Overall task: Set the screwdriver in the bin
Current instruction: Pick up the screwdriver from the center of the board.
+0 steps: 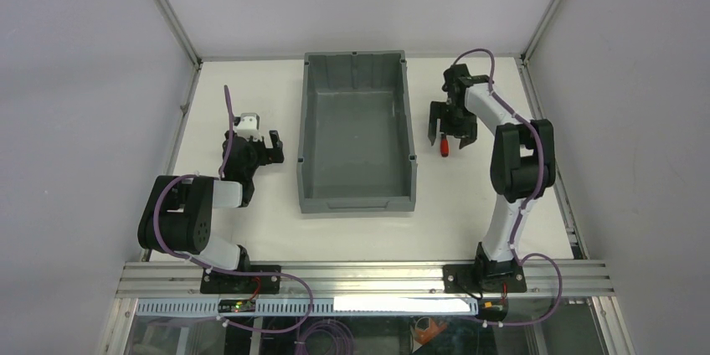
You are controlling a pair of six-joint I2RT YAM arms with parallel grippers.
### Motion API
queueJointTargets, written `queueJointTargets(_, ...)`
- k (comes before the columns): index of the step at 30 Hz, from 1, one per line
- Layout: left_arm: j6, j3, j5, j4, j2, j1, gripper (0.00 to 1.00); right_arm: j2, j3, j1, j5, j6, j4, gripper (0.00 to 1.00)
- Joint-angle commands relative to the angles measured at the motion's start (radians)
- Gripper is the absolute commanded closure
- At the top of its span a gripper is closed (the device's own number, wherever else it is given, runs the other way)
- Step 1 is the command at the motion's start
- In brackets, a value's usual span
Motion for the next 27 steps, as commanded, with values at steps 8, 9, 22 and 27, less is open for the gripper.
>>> queueJointTargets(8, 0.023, 0.017, 0.016, 0.066, -0.005, 0.005, 0.01, 0.080, -0.007, -0.018, 0.030, 0.005, 0.082, 0.35)
queueJointTargets(9, 0.023, 0.017, 0.017, 0.066, -0.005, 0.006, 0.01, 0.087, -0.008, -0.018, 0.031, 0.005, 0.085, 0.37)
queueJointTargets(22, 0.023, 0.017, 0.017, 0.066, -0.006, 0.006, 0.01, 0.104, -0.003, -0.025, 0.052, -0.001, 0.094, 0.75)
queueJointTargets(27, 0.023, 0.017, 0.016, 0.066, -0.005, 0.006, 0.01, 0.072, 0.018, -0.026, 0.060, -0.004, 0.068, 0.83)
